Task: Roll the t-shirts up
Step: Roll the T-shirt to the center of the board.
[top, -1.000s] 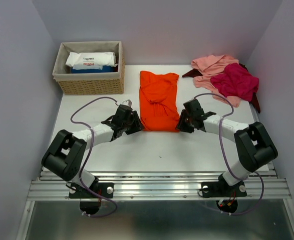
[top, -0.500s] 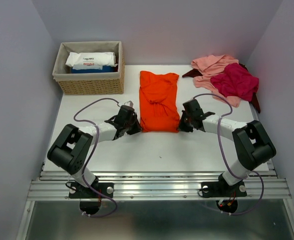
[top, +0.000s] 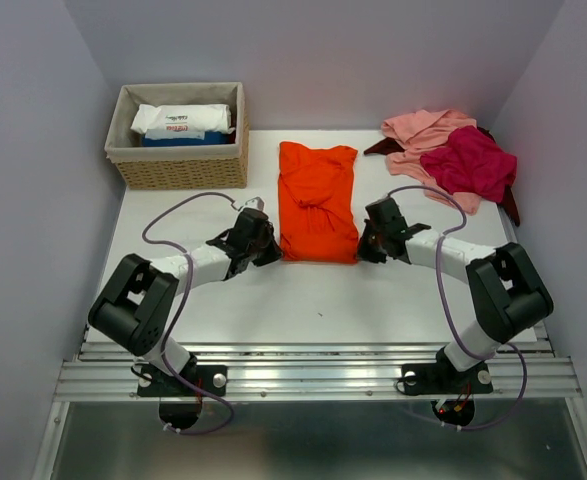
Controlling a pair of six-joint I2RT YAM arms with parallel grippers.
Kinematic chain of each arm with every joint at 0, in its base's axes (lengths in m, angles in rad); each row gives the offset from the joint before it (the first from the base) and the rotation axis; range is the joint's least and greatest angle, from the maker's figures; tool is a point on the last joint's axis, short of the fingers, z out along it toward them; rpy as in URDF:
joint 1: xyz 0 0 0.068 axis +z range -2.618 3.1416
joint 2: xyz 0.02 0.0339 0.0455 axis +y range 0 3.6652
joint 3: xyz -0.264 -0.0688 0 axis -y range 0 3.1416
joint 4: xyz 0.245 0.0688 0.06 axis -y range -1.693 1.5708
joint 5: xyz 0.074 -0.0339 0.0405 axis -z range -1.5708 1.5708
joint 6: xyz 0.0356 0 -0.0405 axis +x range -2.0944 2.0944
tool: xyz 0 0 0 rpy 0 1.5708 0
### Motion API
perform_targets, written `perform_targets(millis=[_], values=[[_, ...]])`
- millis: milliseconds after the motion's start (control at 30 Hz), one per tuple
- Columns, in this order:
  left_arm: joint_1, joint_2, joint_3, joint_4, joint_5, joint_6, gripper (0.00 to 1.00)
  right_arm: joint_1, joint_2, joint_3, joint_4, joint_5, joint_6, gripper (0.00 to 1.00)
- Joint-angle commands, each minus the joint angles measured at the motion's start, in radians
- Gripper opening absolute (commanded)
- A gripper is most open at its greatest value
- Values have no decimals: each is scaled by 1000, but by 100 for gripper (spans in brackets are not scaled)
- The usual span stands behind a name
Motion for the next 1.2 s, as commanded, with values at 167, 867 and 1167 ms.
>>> perform_targets(millis=[167, 867, 1167], values=[[1, -97, -22, -18, -40, 21, 0, -9, -70, 4, 8, 85, 17, 1], [1, -106, -121, 27, -17, 43, 0, -9, -73, -61, 20, 77, 42, 1], [0, -163, -93, -57, 49, 87, 58, -9, -114, -44, 2, 42, 13, 34]])
